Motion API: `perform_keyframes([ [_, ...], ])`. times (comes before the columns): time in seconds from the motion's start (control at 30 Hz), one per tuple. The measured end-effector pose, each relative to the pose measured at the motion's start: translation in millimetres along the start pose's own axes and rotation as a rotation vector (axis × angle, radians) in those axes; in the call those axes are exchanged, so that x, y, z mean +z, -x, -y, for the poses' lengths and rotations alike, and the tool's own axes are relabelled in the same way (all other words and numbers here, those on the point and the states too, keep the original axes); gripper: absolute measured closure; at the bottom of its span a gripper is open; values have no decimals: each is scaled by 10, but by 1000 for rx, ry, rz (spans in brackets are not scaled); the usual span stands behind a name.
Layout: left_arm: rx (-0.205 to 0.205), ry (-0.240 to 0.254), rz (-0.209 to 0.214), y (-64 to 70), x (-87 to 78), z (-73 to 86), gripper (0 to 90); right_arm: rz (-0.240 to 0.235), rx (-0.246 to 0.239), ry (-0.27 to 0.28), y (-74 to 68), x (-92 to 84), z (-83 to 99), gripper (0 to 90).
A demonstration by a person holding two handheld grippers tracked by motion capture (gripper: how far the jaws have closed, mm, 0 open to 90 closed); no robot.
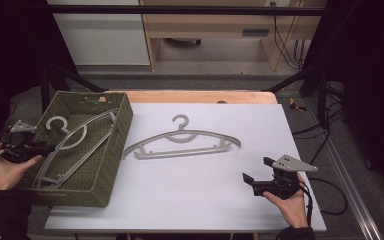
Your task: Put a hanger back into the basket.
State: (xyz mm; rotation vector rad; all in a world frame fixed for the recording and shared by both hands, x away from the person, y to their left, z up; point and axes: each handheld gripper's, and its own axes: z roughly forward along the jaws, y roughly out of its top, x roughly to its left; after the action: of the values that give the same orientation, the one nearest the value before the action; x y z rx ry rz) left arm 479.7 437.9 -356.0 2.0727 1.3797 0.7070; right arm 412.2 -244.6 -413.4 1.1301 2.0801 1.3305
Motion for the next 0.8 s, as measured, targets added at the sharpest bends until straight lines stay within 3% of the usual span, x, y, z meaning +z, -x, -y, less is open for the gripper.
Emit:
perform_keyframes([
  [0.2,-2,156,68,239,-121,-52,429,-1,8,6,0,-8,-2,63],
  [0.43,-15,292,168,525,-181,-92,302,3,11,19,5,-17,-4,61],
  [0.63,-1,378,238,805,-203,-95,204,0,18,37,12,-24,-6,56],
  [0.8,23,402,286,1039,-198,-75,115,2,14,46,18,-41,-10,55],
])
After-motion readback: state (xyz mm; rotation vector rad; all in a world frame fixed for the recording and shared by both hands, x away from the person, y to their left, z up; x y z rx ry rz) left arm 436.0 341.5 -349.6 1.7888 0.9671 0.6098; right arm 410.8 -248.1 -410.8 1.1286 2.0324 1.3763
